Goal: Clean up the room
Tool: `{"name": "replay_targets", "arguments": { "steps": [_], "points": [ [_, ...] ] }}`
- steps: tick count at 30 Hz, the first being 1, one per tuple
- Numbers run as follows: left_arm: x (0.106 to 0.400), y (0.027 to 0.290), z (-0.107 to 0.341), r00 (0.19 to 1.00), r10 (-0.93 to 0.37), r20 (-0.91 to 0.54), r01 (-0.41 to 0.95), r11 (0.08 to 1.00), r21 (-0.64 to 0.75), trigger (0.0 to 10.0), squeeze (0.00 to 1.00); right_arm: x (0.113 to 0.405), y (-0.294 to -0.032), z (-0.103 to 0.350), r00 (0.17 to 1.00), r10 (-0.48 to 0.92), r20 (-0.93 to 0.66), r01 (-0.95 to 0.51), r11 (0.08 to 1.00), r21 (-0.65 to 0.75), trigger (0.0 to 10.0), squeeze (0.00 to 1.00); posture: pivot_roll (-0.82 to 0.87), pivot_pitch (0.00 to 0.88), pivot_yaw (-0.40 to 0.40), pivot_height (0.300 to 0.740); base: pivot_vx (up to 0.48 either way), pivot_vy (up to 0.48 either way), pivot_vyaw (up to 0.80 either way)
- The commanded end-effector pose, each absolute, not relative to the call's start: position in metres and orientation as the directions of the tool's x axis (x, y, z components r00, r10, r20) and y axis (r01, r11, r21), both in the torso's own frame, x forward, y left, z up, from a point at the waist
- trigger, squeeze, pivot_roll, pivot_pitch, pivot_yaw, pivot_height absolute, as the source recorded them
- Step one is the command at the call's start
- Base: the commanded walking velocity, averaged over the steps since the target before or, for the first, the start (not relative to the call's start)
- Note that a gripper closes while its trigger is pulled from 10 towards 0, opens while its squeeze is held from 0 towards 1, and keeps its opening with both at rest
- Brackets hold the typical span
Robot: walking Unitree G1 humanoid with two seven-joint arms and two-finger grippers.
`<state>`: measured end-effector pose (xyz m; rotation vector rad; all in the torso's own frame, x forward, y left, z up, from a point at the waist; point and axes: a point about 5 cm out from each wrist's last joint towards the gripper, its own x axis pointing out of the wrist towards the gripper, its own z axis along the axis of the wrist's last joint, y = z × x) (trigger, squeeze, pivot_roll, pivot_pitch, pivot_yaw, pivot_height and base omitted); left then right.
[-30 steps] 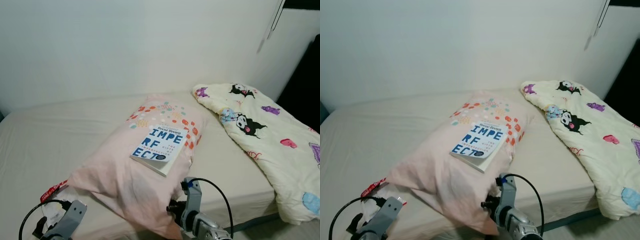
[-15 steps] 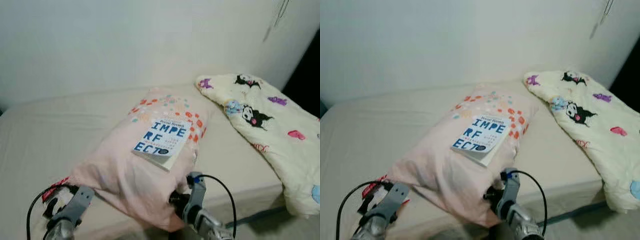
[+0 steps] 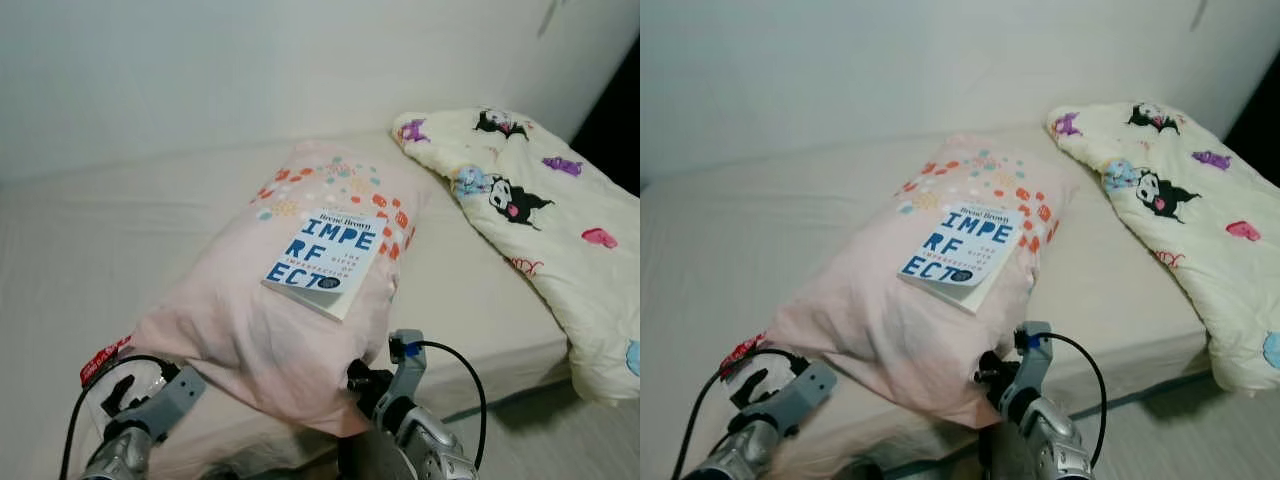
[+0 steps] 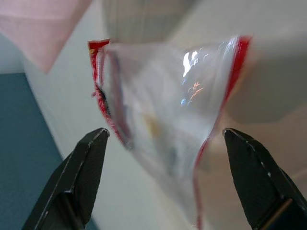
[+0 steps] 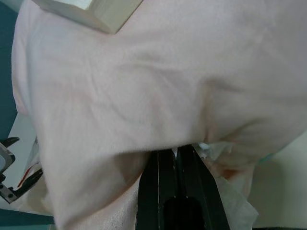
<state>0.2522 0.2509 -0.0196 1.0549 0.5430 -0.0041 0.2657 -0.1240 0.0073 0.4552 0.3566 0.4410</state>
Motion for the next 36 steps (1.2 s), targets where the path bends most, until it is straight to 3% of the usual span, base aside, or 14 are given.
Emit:
{"name": "replay_targets", "arguments": {
  "steps": [1, 6, 20, 22, 23, 24, 31, 36],
  "points": [
    [0.249, 0.268, -0.015, 0.870, 0.293, -0.396, 0.254, 0.422, 0.870, 10.0, 0.00, 0.260, -0.125, 0.011, 0.850, 0.479, -0.218, -0.323, 0.801, 0.504, 10.0, 0.00, -0.17, 0.263, -0.024, 0.620, 0.000, 0.000, 0.00],
    [0.260, 0.271, -0.005, 0.885, 0.323, -0.335, 0.214, 0.357, 0.909, 10.0, 0.00, 0.252, -0.126, 0.024, 0.861, 0.470, -0.197, -0.322, 0.802, 0.503, 10.0, 0.00, -0.21, 0.308, -0.036, 0.620, 0.000, 0.000, 0.00],
    [0.264, 0.260, -0.009, 0.874, 0.309, -0.374, 0.280, 0.309, 0.909, 10.0, 0.00, 0.229, -0.151, 0.044, 0.880, 0.418, -0.227, -0.278, 0.839, 0.468, 10.0, 0.00, -0.31, 0.388, -0.077, 0.620, 0.000, 0.000, 0.00],
    [0.266, 0.264, -0.005, 0.876, 0.334, -0.347, 0.247, 0.307, 0.919, 9.5, 0.00, 0.229, -0.152, 0.048, 0.882, 0.412, -0.227, -0.273, 0.841, 0.467, 10.0, 0.00, -0.32, 0.393, -0.079, 0.620, 0.000, 0.000, 0.00],
    [0.270, 0.267, 0.000, 0.879, 0.357, -0.315, 0.210, 0.303, 0.929, 5.6, 0.00, 0.228, -0.152, 0.051, 0.884, 0.409, -0.225, -0.271, 0.842, 0.466, 10.0, 0.00, -0.33, 0.396, -0.082, 0.620, 0.000, 0.000, 0.00],
    [0.273, 0.272, 0.007, 0.881, 0.387, -0.271, 0.156, 0.304, 0.940, 0.0, 0.00, 0.228, -0.152, 0.054, 0.885, 0.408, -0.223, -0.271, 0.842, 0.466, 10.0, 0.00, -0.33, 0.396, -0.085, 0.620, 0.000, 0.000, 0.00],
    [0.287, 0.293, 0.034, 0.831, 0.543, -0.122, -0.079, 0.332, 0.940, 0.0, 0.00, 0.224, -0.150, 0.063, 0.882, 0.414, -0.223, -0.277, 0.841, 0.465, 10.0, 0.00, -0.35, 0.395, -0.097, 0.620, 0.000, 0.000, 0.00],
    [0.286, 0.295, 0.034, 0.820, 0.562, -0.112, -0.098, 0.331, 0.939, 0.0, 0.00, 0.223, -0.152, 0.066, 0.881, 0.413, -0.232, -0.273, 0.843, 0.463, 10.0, 0.00, -0.35, 0.379, -0.098, 0.620, 0.000, 0.000, 0.00]
  ]
}}
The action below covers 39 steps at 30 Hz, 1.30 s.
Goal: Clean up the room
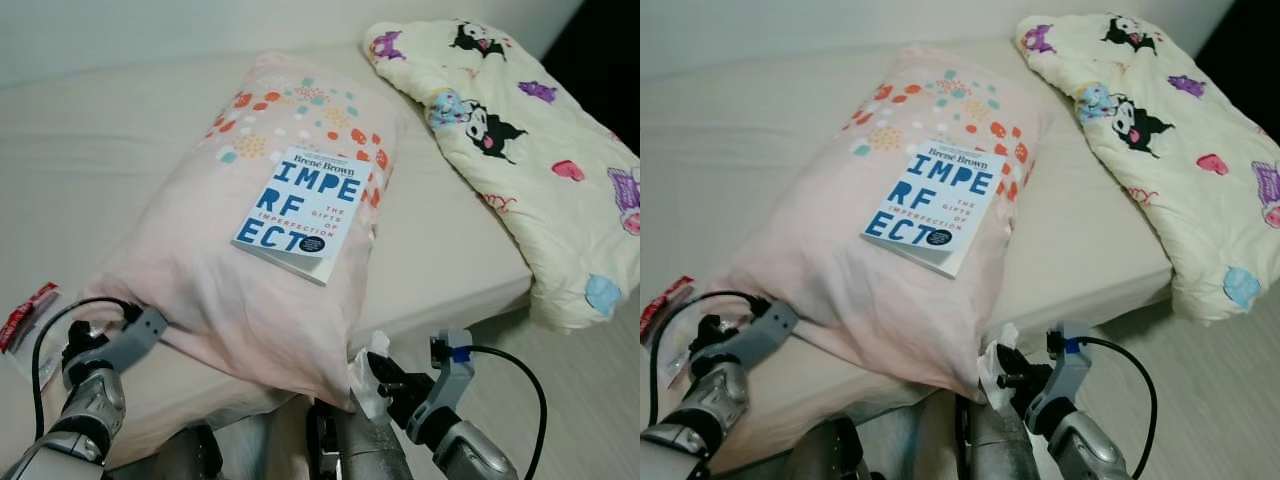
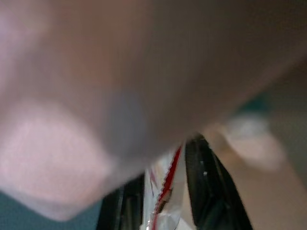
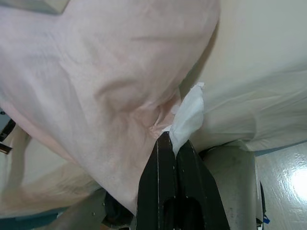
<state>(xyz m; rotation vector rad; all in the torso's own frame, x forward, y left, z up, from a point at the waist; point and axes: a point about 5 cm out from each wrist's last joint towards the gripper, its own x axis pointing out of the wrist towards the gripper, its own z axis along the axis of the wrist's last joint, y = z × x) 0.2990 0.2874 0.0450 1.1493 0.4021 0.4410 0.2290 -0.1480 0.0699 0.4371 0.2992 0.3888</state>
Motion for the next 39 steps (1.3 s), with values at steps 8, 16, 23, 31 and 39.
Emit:
{"name": "replay_targets", "arguments": {
  "steps": [8, 16, 23, 31, 39],
  "points": [
    [0.259, 0.319, 0.023, 0.721, 0.678, -0.143, -0.143, 0.348, 0.926, 0.0, 0.00, 0.234, -0.153, 0.071, 0.886, 0.407, -0.223, -0.273, 0.845, 0.460, 10.0, 0.00, -0.33, 0.332, -0.084, 0.620, 0.000, 0.000, 0.00],
    [0.223, 0.385, 0.046, 0.431, 0.899, -0.076, -0.478, 0.299, 0.826, 0.0, 0.00, 0.255, -0.147, 0.078, 0.893, 0.417, -0.169, -0.296, 0.828, 0.477, 10.0, 0.00, -0.26, 0.244, -0.062, 0.620, 0.000, 0.000, 0.00],
    [0.208, 0.434, 0.089, 0.235, 0.967, -0.103, -0.839, 0.255, 0.480, 0.0, 0.00, 0.275, -0.129, 0.078, 0.875, 0.468, -0.129, -0.351, 0.793, 0.498, 10.0, 0.00, -0.18, 0.134, -0.041, 0.620, 0.000, 0.000, 0.00],
    [0.251, 0.408, 0.097, 0.842, 0.516, -0.157, -0.533, 0.752, -0.387, 9.3, 0.00, 0.283, -0.099, 0.062, 0.805, 0.583, -0.106, -0.428, 0.695, 0.577, 10.0, 0.00, -0.07, 0.016, -0.036, 0.634, 0.000, 0.000, 0.00],
    [0.226, 0.347, 0.054, 0.996, -0.086, -0.013, 0.061, 0.797, -0.602, 10.0, 0.00, 0.300, -0.087, 0.054, 0.786, 0.606, -0.123, -0.440, 0.688, 0.577, 10.0, 0.00, 0.00, 0.000, -0.064, 0.668, 0.000, 0.000, 0.00]
  ]
}}
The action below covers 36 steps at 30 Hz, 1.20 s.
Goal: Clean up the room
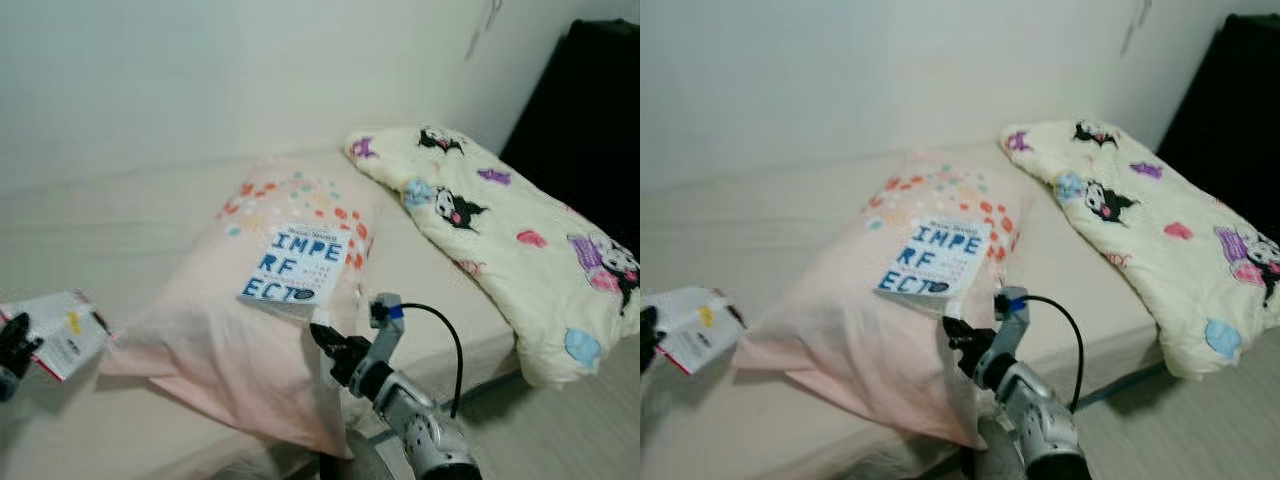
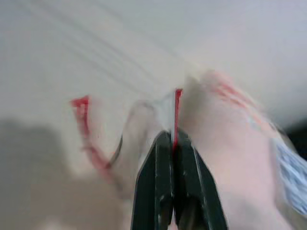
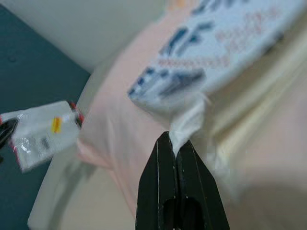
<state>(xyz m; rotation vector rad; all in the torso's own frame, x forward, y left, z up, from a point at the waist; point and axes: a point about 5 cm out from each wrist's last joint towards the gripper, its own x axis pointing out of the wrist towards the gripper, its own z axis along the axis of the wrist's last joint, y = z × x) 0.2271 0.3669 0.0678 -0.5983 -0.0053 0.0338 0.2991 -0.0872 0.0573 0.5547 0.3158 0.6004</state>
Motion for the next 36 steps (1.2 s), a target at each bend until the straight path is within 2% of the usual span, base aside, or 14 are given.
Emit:
{"name": "replay_targets", "arguments": {
  "steps": [1, 3, 4, 7, 9, 12, 13, 14, 15, 16, 24, 26, 28, 36],
  "points": [
    [0.226, 0.347, 0.054, 0.996, -0.086, -0.013, 0.061, 0.797, -0.602, 10.0, 0.00, 0.300, -0.087, 0.054, 0.786, 0.606, -0.123, -0.440, 0.688, 0.577, 10.0, 0.00, 0.00, 0.000, -0.064, 0.668, 0.000, 0.000, 0.00],
    [0.220, 0.324, 0.028, 0.985, -0.161, -0.064, 0.084, 0.768, -0.635, 10.0, 0.00, 0.304, -0.087, 0.047, 0.777, 0.609, -0.160, -0.434, 0.701, 0.566, 10.0, 0.00, 0.01, 0.000, -0.072, 0.678, 0.000, 0.000, 0.00],
    [0.217, 0.313, 0.013, 0.980, -0.158, -0.120, 0.046, 0.769, -0.638, 10.0, 0.00, 0.304, -0.086, 0.041, 0.770, 0.607, -0.196, -0.425, 0.718, 0.551, 10.0, 0.00, 0.02, 0.000, -0.082, 0.682, 0.000, 0.000, 0.00],
    [0.215, 0.304, 0.003, 0.976, -0.140, -0.165, 0.000, 0.762, -0.647, 10.0, 0.00, 0.304, -0.086, 0.037, 0.764, 0.605, -0.226, -0.418, 0.730, 0.541, 10.0, 0.00, 0.03, 0.000, -0.087, 0.687, 0.000, 0.000, 0.00],
    [0.207, 0.292, -0.018, 0.961, -0.069, -0.268, -0.138, 0.723, -0.677, 10.0, 0.00, 0.299, -0.084, 0.023, 0.744, 0.597, -0.301, -0.396, 0.756, 0.521, 10.0, 0.00, 0.04, 0.000, -0.093, 0.697, 0.000, 0.000, 0.00],
    [0.204, 0.289, -0.025, 0.948, -0.026, -0.317, -0.209, 0.700, -0.683, 10.0, 0.00, 0.296, -0.083, 0.018, 0.735, 0.593, -0.330, -0.387, 0.766, 0.513, 10.0, 0.00, 0.04, 0.000, -0.094, 0.702, 0.000, 0.000, 0.00],
    [0.197, 0.287, -0.036, 0.908, 0.044, -0.416, -0.331, 0.683, -0.651, 10.0, 0.00, 0.291, -0.083, 0.011, 0.724, 0.587, -0.363, -0.374, 0.776, 0.509, 10.0, 0.00, 0.04, 0.000, -0.094, 0.706, 0.000, 0.000, 0.00],
    [0.197, 0.287, -0.036, 0.908, 0.044, -0.416, -0.331, 0.683, -0.651, 10.0, 0.00, 0.291, -0.083, 0.011, 0.724, 0.587, -0.363, -0.374, 0.776, 0.509, 10.0, 0.00, 0.04, 0.000, -0.094, 0.706, 0.000, 0.000, 0.00],
    [0.188, 0.285, -0.045, 0.865, 0.100, -0.491, -0.429, 0.653, -0.624, 10.0, 0.00, 0.286, -0.083, 0.004, 0.715, 0.580, -0.390, -0.360, 0.784, 0.505, 10.0, 0.00, 0.04, 0.000, -0.092, 0.711, 0.000, 0.000, 0.00],
    [0.172, 0.282, -0.058, 0.788, 0.143, -0.599, -0.539, 0.631, -0.559, 10.0, 0.00, 0.278, -0.084, -0.006, 0.700, 0.570, -0.431, -0.342, 0.797, 0.497, 10.0, 0.00, 0.03, 0.000, -0.087, 0.721, -0.412, 0.000, 0.00],
    [0.150, 0.276, -0.072, 0.697, 0.159, -0.699, -0.614, 0.636, -0.468, 10.0, 0.00, 0.263, -0.092, -0.025, 0.660, 0.530, -0.533, -0.332, 0.842, 0.425, 10.0, 0.00, 0.03, 0.000, -0.086, 0.730, -0.463, 0.000, 0.00],
    [0.147, 0.276, -0.075, 0.667, 0.179, -0.723, -0.636, 0.642, -0.428, 10.0, 0.00, 0.259, -0.095, -0.030, 0.650, 0.513, -0.561, -0.318, 0.854, 0.412, 10.0, 0.00, 0.03, 0.000, -0.090, 0.730, 0.000, 0.000, 0.00],
    [0.147, 0.271, -0.078, 0.634, 0.204, -0.746, -0.650, 0.664, -0.371, 10.0, 0.00, 0.244, -0.105, -0.045, 0.607, 0.459, -0.649, -0.316, 0.888, 0.332, 10.0, 0.00, 0.03, 0.000, -0.095, 0.730, 0.000, 0.000, 0.59],
    [0.151, 0.259, -0.081, 0.615, 0.183, -0.767, -0.607, 0.731, -0.312, 10.0, 0.00, 0.221, -0.112, -0.062, 0.533, 0.433, -0.727, -0.326, 0.898, 0.297, 10.0, 0.00, 0.04, 0.000, -0.105, 0.730, 0.000, 0.000, 0.60]
  ]
}}
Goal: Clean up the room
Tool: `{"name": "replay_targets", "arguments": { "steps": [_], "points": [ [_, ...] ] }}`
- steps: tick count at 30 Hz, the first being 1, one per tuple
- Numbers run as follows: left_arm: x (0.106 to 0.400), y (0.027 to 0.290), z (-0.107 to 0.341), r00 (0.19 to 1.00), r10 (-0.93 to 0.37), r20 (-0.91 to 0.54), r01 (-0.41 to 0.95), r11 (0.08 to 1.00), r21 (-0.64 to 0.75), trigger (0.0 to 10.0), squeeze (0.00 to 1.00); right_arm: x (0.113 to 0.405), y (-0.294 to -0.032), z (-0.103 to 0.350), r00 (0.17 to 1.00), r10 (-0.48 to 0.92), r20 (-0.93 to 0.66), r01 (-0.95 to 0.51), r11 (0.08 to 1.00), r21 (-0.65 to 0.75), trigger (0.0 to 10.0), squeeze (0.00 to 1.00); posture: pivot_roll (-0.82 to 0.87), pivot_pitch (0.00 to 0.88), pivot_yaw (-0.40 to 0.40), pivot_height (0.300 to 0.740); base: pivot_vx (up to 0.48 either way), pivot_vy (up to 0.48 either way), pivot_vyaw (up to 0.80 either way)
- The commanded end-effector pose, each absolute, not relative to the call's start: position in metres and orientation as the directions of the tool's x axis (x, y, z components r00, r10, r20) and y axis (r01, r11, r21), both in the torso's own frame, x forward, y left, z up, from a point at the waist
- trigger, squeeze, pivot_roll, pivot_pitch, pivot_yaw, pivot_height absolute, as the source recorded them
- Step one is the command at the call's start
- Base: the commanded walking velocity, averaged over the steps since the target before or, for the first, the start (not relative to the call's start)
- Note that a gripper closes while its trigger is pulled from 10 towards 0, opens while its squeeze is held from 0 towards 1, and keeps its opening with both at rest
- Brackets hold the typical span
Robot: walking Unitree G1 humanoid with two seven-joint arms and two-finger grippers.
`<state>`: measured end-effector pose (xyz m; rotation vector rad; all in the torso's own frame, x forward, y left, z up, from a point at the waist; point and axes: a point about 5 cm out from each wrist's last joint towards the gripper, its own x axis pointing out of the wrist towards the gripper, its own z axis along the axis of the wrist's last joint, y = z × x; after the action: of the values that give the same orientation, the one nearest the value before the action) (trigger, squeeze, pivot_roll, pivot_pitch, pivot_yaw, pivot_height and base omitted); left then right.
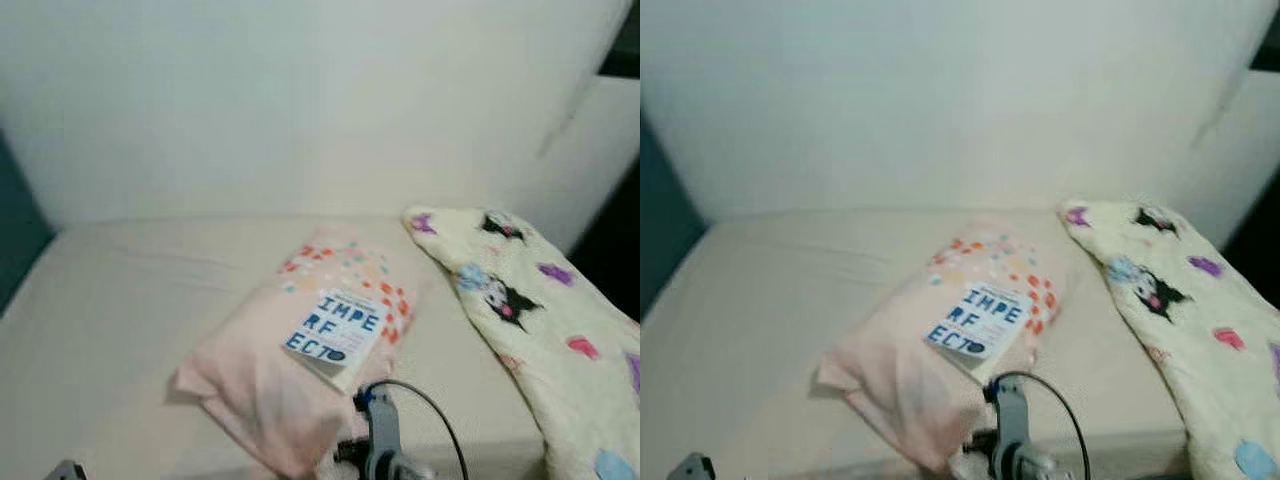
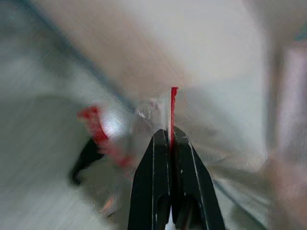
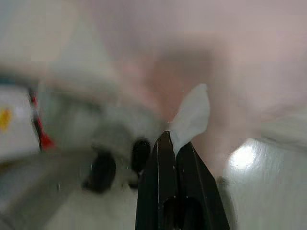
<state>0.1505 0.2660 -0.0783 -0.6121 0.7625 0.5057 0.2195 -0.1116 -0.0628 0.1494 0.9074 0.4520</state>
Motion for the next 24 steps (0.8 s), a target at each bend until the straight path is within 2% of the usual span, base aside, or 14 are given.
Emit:
{"name": "replay_targets", "arguments": {
  "steps": [1, 12, 24],
  "points": [
    [0.150, 0.257, -0.082, 0.610, 0.177, -0.773, -0.600, 0.740, -0.304, 10.0, 0.00, 0.217, -0.113, -0.065, 0.517, 0.429, -0.741, -0.335, 0.898, 0.286, 10.0, 0.00, 0.04, 0.000, -0.105, 0.730, 0.000, 0.000, 0.60],
    [0.148, 0.254, -0.084, 0.583, 0.188, -0.790, -0.589, 0.768, -0.253, 10.0, 0.00, 0.198, -0.116, -0.076, 0.450, 0.410, -0.793, -0.370, 0.894, 0.253, 10.0, 0.00, 0.05, 0.000, -0.106, 0.730, 0.000, 0.000, 0.60],
    [0.151, 0.251, -0.084, 0.570, 0.196, -0.798, -0.536, 0.825, -0.181, 10.0, 0.00, 0.178, -0.131, -0.088, 0.399, 0.342, -0.851, -0.361, 0.911, 0.197, 10.0, 0.00, 0.05, 0.000, -0.101, 0.730, 0.000, 0.000, 0.60]
  ]
}}
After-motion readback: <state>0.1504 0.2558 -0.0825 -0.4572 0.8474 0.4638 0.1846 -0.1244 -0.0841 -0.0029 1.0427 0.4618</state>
